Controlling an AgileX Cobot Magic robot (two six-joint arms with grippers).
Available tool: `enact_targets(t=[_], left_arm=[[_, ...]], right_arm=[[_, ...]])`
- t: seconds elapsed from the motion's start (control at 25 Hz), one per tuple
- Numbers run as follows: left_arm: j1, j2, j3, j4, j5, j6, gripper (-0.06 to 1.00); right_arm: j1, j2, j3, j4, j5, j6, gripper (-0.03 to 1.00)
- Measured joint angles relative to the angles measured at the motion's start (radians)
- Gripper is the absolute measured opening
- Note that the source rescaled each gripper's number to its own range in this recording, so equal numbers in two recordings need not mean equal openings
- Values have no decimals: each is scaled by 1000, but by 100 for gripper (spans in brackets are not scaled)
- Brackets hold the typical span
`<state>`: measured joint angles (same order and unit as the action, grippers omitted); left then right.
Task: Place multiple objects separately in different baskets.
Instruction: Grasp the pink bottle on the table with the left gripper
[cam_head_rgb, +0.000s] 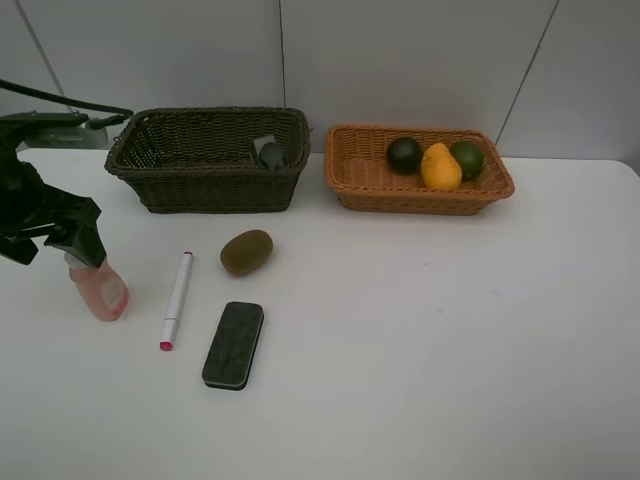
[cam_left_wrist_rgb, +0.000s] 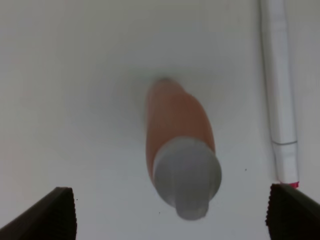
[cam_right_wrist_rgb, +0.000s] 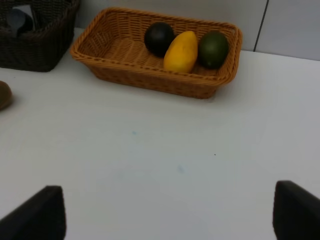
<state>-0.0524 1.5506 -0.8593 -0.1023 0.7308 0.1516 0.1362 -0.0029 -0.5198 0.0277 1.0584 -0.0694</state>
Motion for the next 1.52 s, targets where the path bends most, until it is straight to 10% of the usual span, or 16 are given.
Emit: enact_targets(t=[0.8, 0.92, 1.04, 1.52], left_arm=[[-5, 224, 0, -4, -138, 0, 98], [-5, 224, 0, -23, -138, 0, 77], [-5, 224, 0, -43, -138, 0, 28], [-5, 224, 0, -53, -148, 0, 29]], right_arm=[[0, 0, 0, 0, 0, 0, 100], [0, 0, 0, 0, 0, 0, 100], [0, 0, 0, 0, 0, 0, 100], [0, 0, 0, 0, 0, 0, 100]])
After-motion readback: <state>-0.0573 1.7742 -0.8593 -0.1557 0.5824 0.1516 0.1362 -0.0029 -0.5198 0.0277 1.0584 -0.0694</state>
